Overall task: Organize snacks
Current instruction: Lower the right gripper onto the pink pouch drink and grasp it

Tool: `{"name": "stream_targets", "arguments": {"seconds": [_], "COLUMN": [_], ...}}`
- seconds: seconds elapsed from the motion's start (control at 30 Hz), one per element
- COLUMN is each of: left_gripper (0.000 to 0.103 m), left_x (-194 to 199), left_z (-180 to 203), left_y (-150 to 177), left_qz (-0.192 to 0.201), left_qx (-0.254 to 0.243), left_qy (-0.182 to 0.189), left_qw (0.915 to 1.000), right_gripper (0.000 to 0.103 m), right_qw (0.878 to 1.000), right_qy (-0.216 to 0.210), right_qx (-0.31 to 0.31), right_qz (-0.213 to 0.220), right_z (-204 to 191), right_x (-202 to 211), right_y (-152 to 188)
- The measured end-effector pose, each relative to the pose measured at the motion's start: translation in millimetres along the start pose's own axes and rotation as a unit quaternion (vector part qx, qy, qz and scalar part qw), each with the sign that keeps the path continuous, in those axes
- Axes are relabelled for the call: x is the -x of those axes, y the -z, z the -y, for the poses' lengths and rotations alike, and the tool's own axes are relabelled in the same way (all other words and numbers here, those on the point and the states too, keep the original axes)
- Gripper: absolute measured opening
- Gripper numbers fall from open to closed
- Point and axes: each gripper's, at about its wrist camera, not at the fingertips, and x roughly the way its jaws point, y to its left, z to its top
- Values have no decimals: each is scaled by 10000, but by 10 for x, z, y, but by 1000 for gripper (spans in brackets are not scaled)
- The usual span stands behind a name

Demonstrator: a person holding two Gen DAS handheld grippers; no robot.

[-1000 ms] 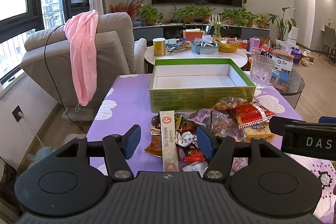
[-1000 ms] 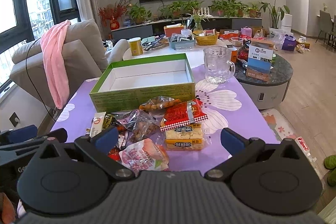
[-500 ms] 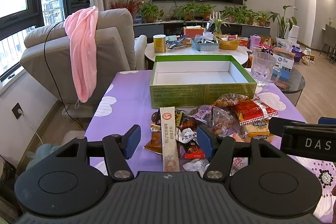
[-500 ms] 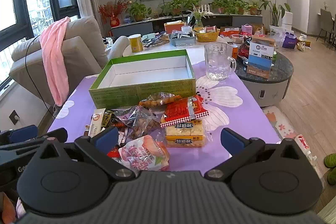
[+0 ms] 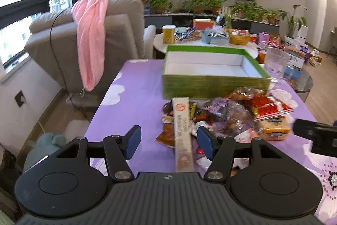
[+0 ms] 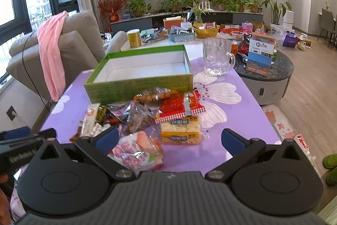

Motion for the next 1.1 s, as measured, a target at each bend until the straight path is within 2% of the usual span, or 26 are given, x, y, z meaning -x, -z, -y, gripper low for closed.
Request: {"name": "stream_targets", "arguments": {"seconds": [0.1,0.3,0.63,0.93,1.1], "left_gripper": [56,56,52,48,48], "left_x": [-105,-325,-718,-912,-969], "left_z": [-80,-62,39,29,19], "left_y": [54,123,125,153,173], "left_qz": [-118,-284,-599,-836,-902], "left_qx": [97,74,-31,-6,26], "left_qy": [67,383,531,568,539], "left_qw": [9999,9988,9968,9949,9945], "right_gripper": [81,81,81,81,81], "right_qw": [9999,9984,9848,9771,9724], "right_qy": [-13,-436,-1174,-984,-1189], "right_qx": [2,273,1234,1863,1946], "right_qz": [-121,-229,-350,-307,-494], "right_z": [46,30,-164,-262,-257], "right_x": [-77,-197,-398,-650,-755], "right_y": [36,113,270,398,417]}}
